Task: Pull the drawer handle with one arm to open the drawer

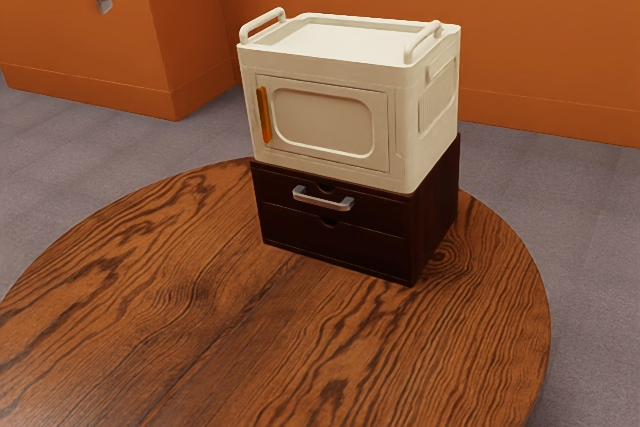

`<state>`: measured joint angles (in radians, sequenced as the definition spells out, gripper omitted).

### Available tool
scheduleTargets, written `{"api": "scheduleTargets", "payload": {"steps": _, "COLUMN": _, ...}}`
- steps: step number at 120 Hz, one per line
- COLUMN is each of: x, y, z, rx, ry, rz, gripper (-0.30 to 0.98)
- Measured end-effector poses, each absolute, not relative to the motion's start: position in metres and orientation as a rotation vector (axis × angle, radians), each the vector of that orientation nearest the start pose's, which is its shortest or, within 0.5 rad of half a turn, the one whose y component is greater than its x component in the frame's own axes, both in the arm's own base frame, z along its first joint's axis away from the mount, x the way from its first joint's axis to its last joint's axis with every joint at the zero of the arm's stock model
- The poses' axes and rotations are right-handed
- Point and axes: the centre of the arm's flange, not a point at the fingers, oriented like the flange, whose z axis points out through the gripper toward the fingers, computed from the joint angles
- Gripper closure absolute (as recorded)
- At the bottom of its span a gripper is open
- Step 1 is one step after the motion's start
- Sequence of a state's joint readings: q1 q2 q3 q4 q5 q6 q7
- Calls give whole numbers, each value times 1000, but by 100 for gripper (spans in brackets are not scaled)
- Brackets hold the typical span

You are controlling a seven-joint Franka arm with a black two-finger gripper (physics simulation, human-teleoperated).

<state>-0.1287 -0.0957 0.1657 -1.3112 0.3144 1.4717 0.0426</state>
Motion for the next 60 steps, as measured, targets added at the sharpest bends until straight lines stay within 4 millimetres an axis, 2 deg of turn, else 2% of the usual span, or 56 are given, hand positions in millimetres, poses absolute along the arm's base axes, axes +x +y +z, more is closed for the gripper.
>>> {"api": "scheduleTargets", "payload": {"steps": 16, "x": 493, "y": 61, "z": 787, "rx": -2817, "ry": -93, "rz": -335, "gripper": 0}}
{"api": "scheduleTargets", "payload": {"steps": 23, "x": 494, "y": 53, "z": 787, "rx": -2802, "ry": -57, "rz": -331, "gripper": 0}}
{"api": "scheduleTargets", "payload": {"steps": 40, "x": 496, "y": 33, "z": 788, "rx": -2784, "ry": 151, "rz": -318, "gripper": 0}}
{"api": "scheduleTargets", "payload": {"steps": 49, "x": 496, "y": 31, "z": 790, "rx": -2771, "ry": 255, "rz": -307, "gripper": 0}}
{"api": "scheduleTargets", "payload": {"steps": 60, "x": 499, "y": 29, "z": 780, "rx": -2755, "ry": 400, "rz": -262, "gripper": 0}}
